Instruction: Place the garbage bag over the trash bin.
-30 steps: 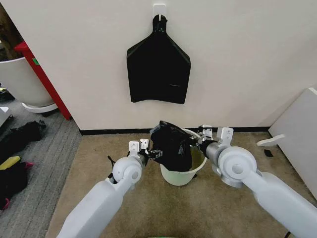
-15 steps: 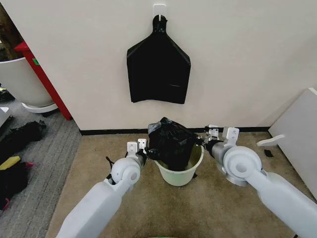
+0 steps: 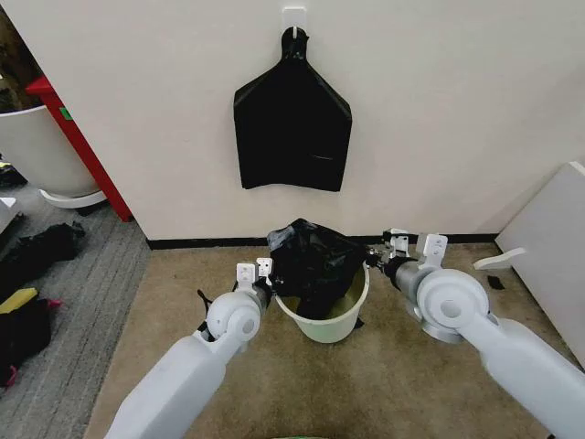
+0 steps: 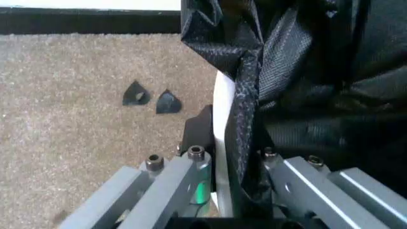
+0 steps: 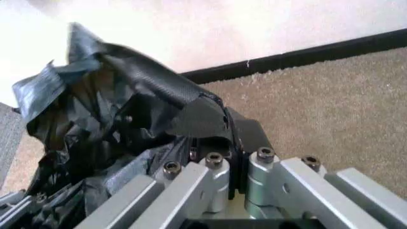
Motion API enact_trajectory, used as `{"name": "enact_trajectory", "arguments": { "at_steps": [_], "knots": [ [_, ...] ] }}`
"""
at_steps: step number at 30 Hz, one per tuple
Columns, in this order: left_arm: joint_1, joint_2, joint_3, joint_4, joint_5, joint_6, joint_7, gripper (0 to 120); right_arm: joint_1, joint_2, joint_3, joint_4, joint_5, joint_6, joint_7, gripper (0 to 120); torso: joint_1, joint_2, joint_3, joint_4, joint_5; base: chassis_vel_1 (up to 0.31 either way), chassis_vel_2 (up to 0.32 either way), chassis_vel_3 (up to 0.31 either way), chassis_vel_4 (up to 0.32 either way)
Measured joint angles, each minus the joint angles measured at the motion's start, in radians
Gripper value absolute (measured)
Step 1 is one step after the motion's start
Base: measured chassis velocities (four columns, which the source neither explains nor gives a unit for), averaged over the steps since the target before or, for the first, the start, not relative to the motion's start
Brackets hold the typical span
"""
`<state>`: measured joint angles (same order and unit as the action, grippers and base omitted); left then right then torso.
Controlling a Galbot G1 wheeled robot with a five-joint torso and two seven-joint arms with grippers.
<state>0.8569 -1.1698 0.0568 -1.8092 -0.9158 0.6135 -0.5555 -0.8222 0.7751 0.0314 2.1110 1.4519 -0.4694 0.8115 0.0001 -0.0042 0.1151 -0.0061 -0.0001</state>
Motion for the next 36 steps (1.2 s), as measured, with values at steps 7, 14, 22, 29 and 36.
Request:
{"name": "enact_trajectory", "arguments": {
  "at_steps": [7,14,22,29,36],
  "knots": [
    [-0.002,0.000,0.005,-0.005,0.010,-0.030,-0.005,5,-0.051,-0.011,0.020,0.040,-0.032,-0.005,-0.027,0,0.000,0.000,0.000,0.0001,0.0003,0.000,0.000,0.000,0.000],
    [-0.005,-0.001,0.007,-0.022,0.016,-0.069,-0.028,5,-0.122,-0.033,0.076,0.111,-0.028,-0.007,-0.004,0,0.000,0.000,0.000,0.0002,0.0003,0.000,0.000,0.000,0.000],
    [-0.005,0.006,-0.010,-0.077,0.027,-0.126,0.002,4,-0.202,-0.045,0.166,0.175,-0.024,-0.008,0.007,0,0.000,0.000,0.000,0.0002,0.0002,0.000,0.000,0.000,0.000],
    [0.004,0.038,-0.031,-0.133,0.031,-0.165,0.047,4,-0.226,-0.053,0.232,0.170,-0.021,-0.010,-0.001,0,0.000,0.000,0.000,0.0003,0.0002,0.000,0.000,0.000,0.000],
    [0.016,0.050,-0.049,-0.140,0.064,-0.208,0.063,4,-0.241,-0.080,0.289,0.203,-0.001,-0.011,0.014,0,0.000,0.000,0.000,0.0002,0.0001,0.000,0.000,0.000,0.000]
  ]
}}
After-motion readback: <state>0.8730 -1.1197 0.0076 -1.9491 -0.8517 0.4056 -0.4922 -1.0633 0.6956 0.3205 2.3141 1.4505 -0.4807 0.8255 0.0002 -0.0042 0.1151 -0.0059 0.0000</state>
